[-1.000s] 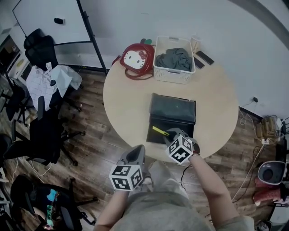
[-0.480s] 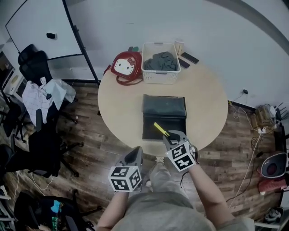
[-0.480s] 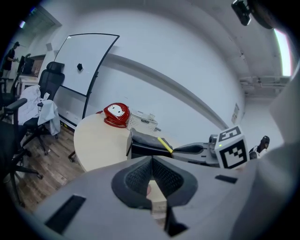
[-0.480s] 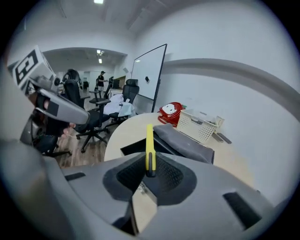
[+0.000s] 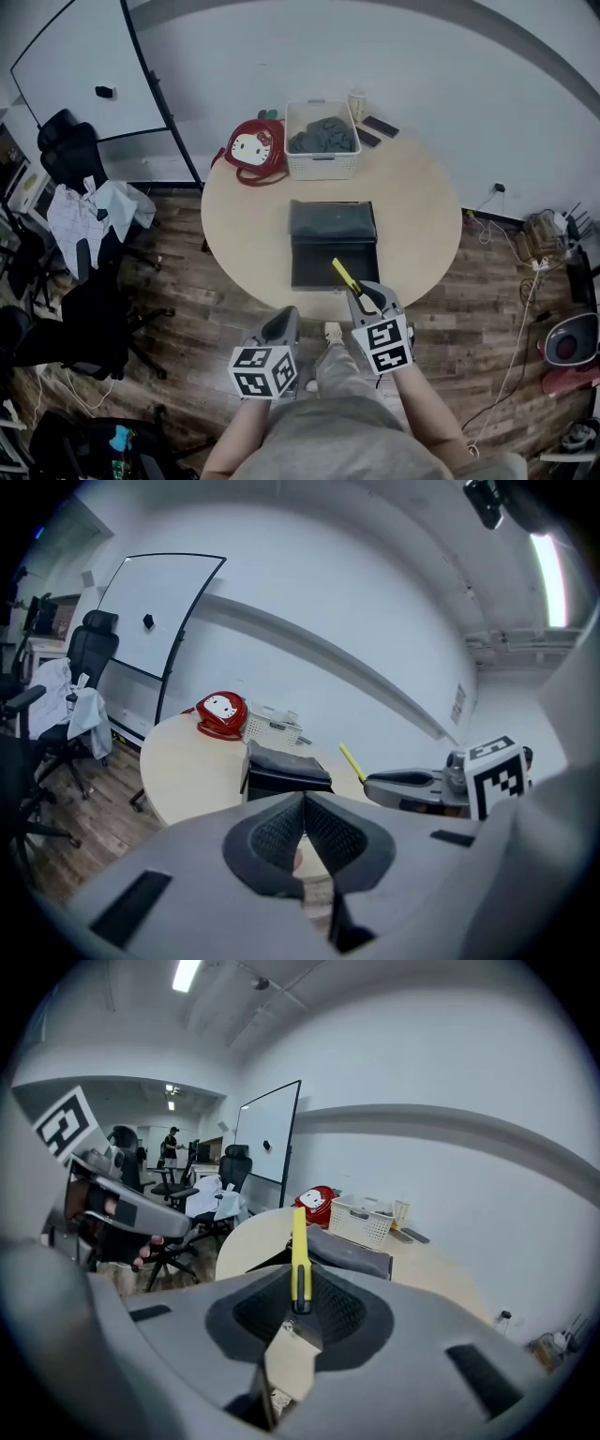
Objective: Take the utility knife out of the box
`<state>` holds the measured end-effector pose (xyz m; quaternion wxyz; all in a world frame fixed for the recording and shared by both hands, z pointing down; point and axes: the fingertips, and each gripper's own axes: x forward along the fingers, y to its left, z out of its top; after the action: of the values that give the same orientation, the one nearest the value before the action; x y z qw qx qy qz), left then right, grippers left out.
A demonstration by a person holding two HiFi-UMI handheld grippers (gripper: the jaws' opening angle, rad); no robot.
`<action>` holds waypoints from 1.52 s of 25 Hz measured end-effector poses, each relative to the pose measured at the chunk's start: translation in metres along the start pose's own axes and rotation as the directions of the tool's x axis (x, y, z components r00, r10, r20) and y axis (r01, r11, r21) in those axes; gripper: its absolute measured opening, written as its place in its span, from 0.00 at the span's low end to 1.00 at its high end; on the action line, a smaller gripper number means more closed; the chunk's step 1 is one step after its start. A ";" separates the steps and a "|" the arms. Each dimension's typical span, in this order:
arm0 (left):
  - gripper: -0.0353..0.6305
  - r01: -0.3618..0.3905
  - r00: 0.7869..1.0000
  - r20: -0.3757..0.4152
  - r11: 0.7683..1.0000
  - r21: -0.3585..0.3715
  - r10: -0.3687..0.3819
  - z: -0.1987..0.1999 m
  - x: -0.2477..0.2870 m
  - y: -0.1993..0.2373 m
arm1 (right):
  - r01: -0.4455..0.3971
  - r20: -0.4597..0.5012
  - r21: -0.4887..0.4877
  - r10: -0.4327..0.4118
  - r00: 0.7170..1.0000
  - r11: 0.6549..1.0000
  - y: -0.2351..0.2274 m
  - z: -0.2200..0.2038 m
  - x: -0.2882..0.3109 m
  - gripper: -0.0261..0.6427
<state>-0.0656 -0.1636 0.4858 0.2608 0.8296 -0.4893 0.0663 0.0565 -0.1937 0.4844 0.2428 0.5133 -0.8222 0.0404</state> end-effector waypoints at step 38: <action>0.06 0.018 1.000 0.004 1.000 0.015 -0.018 0.001 0.004 -0.008 | -0.024 0.111 0.141 0.009 0.994 0.990 0.006 0.018 -0.028 0.12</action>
<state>-0.0564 -0.1642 0.4835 0.2543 0.8360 -0.4817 0.0659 0.0547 -0.1730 0.4576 0.1594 0.5239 -0.8336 0.0726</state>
